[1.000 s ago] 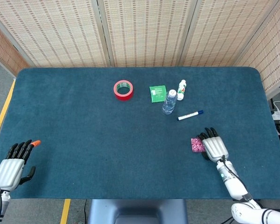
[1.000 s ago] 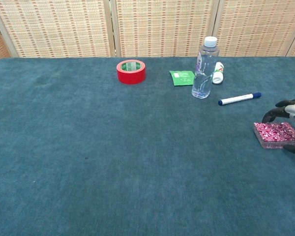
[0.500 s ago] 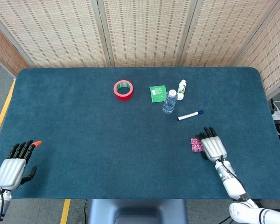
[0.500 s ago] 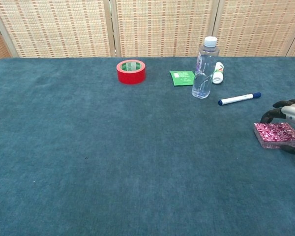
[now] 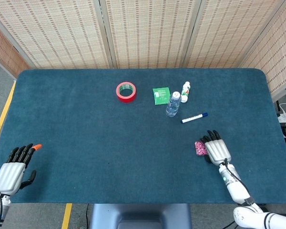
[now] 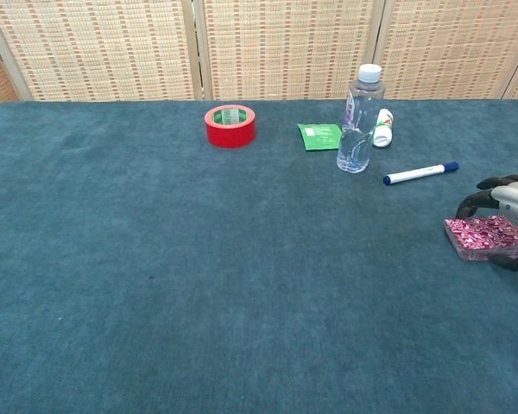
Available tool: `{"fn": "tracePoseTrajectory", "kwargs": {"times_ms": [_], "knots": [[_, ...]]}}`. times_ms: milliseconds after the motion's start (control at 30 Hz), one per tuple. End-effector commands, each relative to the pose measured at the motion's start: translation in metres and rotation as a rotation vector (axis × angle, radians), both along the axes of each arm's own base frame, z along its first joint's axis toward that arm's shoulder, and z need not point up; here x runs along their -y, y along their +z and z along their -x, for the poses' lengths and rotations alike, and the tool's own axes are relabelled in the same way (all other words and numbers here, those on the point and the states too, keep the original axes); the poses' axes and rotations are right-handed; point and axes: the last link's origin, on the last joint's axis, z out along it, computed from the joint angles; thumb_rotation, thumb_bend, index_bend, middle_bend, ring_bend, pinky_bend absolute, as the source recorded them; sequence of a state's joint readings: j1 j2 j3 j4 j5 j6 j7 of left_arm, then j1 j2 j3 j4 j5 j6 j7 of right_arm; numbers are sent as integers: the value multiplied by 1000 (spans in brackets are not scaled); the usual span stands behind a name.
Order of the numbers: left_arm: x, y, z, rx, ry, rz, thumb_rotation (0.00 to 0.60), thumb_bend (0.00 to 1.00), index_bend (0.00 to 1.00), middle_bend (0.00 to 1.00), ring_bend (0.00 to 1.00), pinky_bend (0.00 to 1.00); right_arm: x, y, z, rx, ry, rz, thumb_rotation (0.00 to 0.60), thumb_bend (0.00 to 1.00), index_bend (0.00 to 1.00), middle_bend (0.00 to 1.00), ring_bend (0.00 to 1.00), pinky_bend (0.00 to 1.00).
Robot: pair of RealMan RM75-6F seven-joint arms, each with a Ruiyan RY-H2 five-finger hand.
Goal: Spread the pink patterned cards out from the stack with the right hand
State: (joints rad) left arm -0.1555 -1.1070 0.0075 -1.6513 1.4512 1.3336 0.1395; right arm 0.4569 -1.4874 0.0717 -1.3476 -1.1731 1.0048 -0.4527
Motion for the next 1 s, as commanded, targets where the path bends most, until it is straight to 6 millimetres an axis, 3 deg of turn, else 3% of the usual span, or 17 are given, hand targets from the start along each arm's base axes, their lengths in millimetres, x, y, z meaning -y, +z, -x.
{"fn": "tracePoseTrajectory", "kwargs": {"times_ms": [33, 533, 1000], "knots": [[0, 0, 1, 0, -1, -2, 600, 465, 0, 0, 0, 42, 0, 0, -1, 4, 5, 2, 600, 269, 285, 222, 25, 0], [0, -2, -4, 2, -14, 4, 600, 464, 0, 0, 0, 40, -1, -1, -3, 0, 16, 18, 600, 269, 359, 281, 86, 0], [-1, -2, -4, 0, -9, 9, 600, 463, 0, 0, 0, 40, -1, -1, -4, -16, 26, 40, 600, 269, 509, 381, 196, 0]]}}
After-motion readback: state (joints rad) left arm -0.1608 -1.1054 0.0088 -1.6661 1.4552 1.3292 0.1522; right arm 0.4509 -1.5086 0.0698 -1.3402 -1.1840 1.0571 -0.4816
